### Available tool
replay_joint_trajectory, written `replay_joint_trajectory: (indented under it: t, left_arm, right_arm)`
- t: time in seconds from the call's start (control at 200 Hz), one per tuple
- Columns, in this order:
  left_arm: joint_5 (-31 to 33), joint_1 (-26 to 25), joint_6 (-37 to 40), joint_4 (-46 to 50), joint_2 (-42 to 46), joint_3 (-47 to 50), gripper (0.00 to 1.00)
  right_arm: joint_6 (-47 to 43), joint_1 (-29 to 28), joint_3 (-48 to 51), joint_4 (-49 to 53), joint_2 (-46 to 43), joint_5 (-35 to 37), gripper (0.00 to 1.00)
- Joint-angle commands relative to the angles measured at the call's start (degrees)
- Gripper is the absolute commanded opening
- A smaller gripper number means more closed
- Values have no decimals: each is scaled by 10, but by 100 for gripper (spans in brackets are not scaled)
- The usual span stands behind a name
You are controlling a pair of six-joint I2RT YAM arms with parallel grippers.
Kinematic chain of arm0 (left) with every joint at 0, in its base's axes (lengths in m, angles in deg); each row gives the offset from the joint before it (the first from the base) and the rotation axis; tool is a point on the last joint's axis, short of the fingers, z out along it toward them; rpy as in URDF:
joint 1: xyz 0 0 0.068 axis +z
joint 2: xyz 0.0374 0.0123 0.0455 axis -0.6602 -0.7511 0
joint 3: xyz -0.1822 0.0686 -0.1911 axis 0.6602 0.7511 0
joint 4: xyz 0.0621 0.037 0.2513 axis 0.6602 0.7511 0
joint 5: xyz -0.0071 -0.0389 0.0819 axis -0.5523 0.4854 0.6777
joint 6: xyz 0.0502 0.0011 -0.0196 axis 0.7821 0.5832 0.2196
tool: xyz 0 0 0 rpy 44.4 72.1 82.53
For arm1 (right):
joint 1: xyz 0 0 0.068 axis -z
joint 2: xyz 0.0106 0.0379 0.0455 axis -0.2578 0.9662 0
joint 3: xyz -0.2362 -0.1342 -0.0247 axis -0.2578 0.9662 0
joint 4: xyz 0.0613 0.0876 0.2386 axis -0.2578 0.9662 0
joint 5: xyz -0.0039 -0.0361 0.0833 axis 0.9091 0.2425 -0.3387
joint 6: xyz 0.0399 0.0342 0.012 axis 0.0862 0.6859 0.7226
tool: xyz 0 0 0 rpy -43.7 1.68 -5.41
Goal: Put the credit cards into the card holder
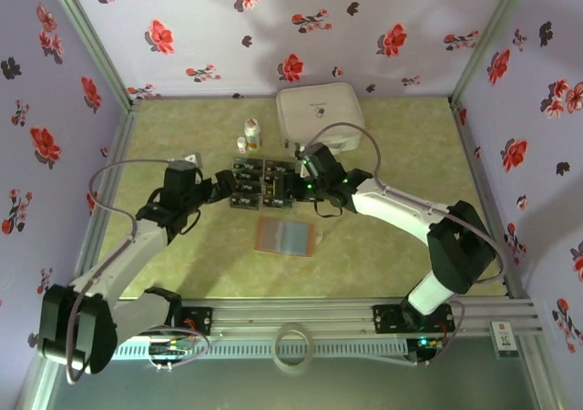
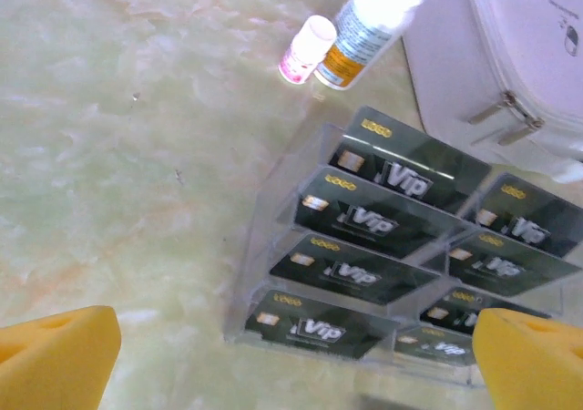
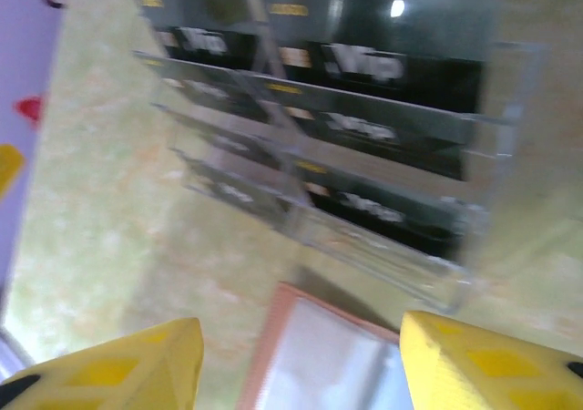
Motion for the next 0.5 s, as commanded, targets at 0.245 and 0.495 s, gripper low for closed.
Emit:
replay_joint_trajectory:
  t: [0.245,0.495]
  left_arm:
    - [-133,48,47,-167,-108,16,100]
    - [-159,49,59,-214,-176,11,100]
  right_arm:
    - [-93,-2,-5,68,65,72,66]
    - [-101,-2,-27,56,113,74,66]
